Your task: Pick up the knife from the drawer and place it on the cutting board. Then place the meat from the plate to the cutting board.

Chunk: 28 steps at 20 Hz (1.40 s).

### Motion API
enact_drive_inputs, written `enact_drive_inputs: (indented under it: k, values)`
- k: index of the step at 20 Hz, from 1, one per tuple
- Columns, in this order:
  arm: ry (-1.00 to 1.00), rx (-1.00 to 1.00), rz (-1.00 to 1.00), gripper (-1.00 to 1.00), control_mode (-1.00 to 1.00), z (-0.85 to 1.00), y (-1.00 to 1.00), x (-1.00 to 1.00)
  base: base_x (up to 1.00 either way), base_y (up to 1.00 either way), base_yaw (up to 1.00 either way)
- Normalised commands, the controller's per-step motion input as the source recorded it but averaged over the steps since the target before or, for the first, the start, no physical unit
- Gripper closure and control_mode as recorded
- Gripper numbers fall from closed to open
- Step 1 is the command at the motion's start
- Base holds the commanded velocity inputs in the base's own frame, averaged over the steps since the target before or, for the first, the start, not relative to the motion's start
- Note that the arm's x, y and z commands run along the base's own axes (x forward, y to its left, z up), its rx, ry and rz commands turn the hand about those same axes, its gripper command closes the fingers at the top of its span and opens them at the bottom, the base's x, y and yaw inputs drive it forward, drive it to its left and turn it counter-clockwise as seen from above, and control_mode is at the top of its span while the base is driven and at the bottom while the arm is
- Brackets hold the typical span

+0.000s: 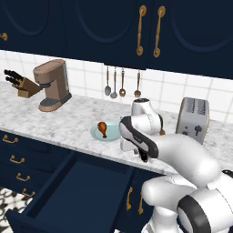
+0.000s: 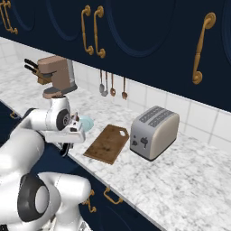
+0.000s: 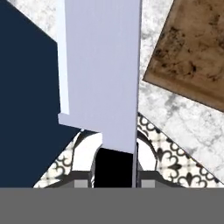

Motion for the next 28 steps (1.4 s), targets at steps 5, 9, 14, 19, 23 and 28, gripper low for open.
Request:
enact_drive_inputs:
  k: [5,9,14,19,23,28]
  values:
    - [0.05,0.04,0.00,1.00,-1.00,0.00,-0.80,0.62,0.00,0.00,0.00]
    - [0.00,0.03,0.00,1.00,-1.00,0.00,-0.78,0.36,0.00,0.00,0.00]
    - [0.01,0.00,0.00,1.00,-1.00,-0.08,-0.48,0.50,0.00,0.00,0.00]
    - [0.00,0.00,0.00,1.00,-1.00,-0.21,-0.29,0.44,0.00,0.00,0.00]
    - [-0.02,0.00,0.00,1.00,-1.00,-0.16,-0.07,0.13,0.00,0.00,0.00]
    - [0.00,0.00,-0.06,1.00,-1.00,-0.18,-0.15,0.00,0.00,0.00,0.00]
